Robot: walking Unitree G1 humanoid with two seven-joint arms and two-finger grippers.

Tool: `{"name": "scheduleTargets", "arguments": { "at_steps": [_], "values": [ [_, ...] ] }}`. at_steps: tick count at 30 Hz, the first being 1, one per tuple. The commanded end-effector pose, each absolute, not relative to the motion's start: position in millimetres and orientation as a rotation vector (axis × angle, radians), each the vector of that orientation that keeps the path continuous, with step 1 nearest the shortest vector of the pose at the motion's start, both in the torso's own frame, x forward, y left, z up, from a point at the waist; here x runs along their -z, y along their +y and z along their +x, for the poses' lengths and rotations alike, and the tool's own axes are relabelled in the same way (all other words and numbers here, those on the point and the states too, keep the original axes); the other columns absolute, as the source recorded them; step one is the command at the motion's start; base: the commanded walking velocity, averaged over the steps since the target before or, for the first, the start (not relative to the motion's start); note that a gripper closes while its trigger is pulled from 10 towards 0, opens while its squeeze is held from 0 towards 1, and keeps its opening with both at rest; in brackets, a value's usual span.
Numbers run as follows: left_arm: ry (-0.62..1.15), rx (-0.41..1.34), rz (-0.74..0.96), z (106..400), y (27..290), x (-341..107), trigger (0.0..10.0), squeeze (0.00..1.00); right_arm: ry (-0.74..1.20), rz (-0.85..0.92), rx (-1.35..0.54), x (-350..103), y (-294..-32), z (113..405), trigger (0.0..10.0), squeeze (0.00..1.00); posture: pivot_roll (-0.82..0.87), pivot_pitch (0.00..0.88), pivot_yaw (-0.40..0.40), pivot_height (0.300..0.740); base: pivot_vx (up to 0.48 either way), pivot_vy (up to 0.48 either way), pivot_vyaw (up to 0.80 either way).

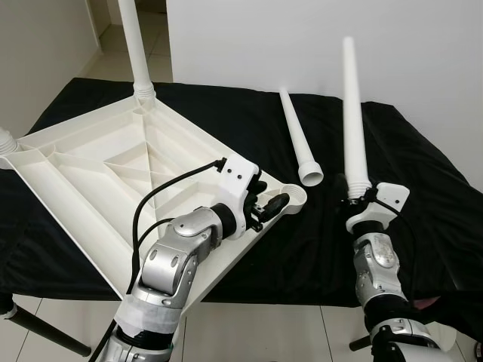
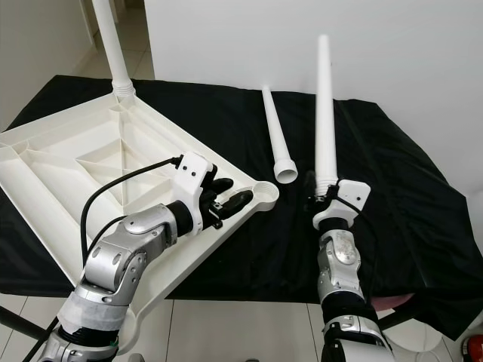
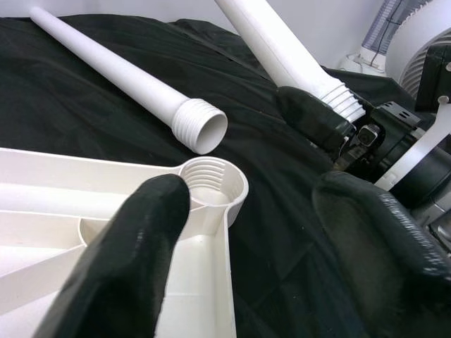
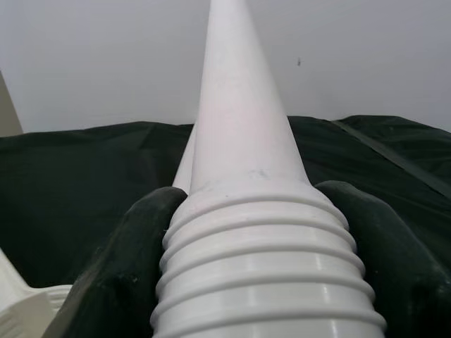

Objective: Building children table

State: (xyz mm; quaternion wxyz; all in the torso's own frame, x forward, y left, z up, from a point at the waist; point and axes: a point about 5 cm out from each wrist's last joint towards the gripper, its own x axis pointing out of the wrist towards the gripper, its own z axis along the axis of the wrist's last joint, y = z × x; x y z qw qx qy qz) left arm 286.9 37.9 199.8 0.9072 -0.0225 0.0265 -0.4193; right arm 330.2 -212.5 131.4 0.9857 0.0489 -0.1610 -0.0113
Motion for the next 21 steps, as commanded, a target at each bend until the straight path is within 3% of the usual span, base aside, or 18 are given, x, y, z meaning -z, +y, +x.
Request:
{"name": "scheduleTargets", "arguments": {
  "at_steps": [1,8,9,14,21],
  "values": [
    [0.059,0.897,-0.070,287.9,34.8,-201.0,10.0,1.00,-0.344,0.113,-0.003,-132.3,-207.5,326.1,10.0,0.00,-0.03,0.000,-0.067,0.740,0.000,0.000,0.00],
    [0.047,0.889,-0.088,297.7,37.1,-207.2,10.0,1.00,-0.347,0.073,-0.068,-130.1,-193.9,320.3,10.0,0.00,0.00,0.000,-0.070,0.740,0.000,0.000,0.00],
    [0.081,0.874,-0.138,303.9,39.5,-211.6,10.0,0.00,-0.354,0.067,-0.096,-131.9,-188.4,319.3,10.0,0.00,0.00,0.000,-0.072,0.740,0.000,0.000,0.00],
    [0.160,0.838,-0.280,316.9,45.9,-222.1,10.0,0.00,-0.372,0.036,-0.181,-136.1,-172.2,315.3,10.0,0.00,0.00,0.000,-0.074,0.740,0.000,0.000,0.00],
    [0.227,0.826,-0.338,326.2,47.2,-224.6,10.0,0.00,-0.391,-0.005,-0.274,-140.2,-152.0,307.9,10.0,0.00,-0.01,0.000,-0.086,0.740,0.000,0.000,0.00]
  ]
}}
